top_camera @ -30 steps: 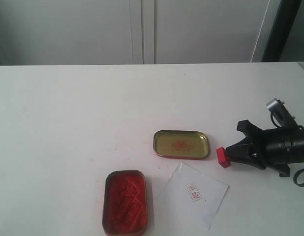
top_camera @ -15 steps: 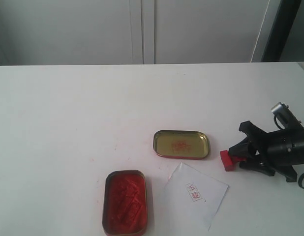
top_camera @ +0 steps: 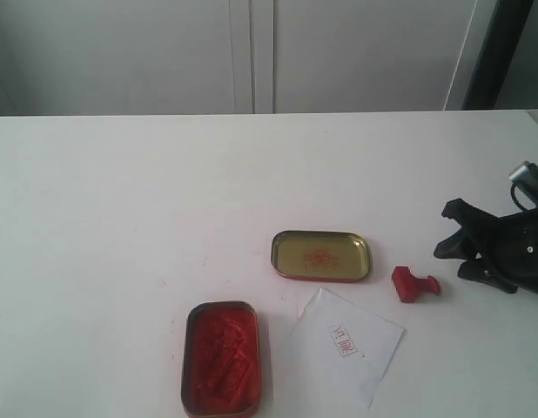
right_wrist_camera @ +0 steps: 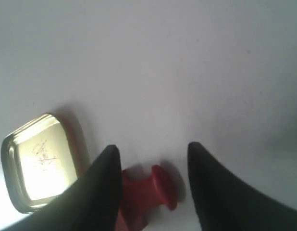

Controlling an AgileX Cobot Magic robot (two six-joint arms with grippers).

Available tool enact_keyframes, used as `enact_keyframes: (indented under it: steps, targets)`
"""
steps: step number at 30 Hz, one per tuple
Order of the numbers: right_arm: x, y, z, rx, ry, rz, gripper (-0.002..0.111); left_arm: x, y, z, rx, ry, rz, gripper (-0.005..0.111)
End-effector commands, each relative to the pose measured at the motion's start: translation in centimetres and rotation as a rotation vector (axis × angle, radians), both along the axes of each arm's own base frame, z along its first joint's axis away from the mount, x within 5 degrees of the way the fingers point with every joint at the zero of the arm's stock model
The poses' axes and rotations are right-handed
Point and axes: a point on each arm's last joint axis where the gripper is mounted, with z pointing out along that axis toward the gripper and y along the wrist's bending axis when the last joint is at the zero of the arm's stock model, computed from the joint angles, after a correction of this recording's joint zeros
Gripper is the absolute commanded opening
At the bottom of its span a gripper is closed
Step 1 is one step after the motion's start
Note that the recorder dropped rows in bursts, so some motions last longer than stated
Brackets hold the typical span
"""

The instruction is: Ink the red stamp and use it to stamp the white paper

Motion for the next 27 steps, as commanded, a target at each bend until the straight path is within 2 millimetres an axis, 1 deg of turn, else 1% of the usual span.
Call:
enact_keyframes:
  steps: [1, 3, 6, 9, 13, 18, 27]
  targets:
    - [-0.2, -0.1, 1.7, -0.020, -0.057, 0.013, 0.042, -0.1, 0.0, -0.4, -0.001, 0.023, 0.001, 0.000]
    - [-0.3, 0.0, 2.3, -0.026, -0.077, 0.038, 0.040, -0.1, 0.0, -0.4, -0.001, 0.023, 0.001, 0.000]
    - [-0.6, 0.2, 3.3, -0.032, -0.108, 0.074, 0.031, -0.1, 0.0, -0.4, -0.001, 0.023, 0.001, 0.000]
    - [-0.9, 0.4, 4.2, -0.034, -0.135, 0.110, 0.020, -0.1, 0.0, -0.4, -0.001, 0.023, 0.001, 0.000]
    - [-1.5, 0.9, 5.5, -0.017, -0.171, 0.167, 0.000, -0.1, 0.0, -0.4, -0.001, 0.023, 0.001, 0.000]
    - [-2.2, 1.3, 6.9, -0.017, -0.204, 0.229, 0.000, -0.1, 0.0, -0.4, -0.001, 0.023, 0.001, 0.000]
    - [-3.8, 1.3, 9.0, -0.076, -0.199, 0.241, 0.000, -0.1, 0.0, -0.4, -0.001, 0.023, 0.001, 0.000]
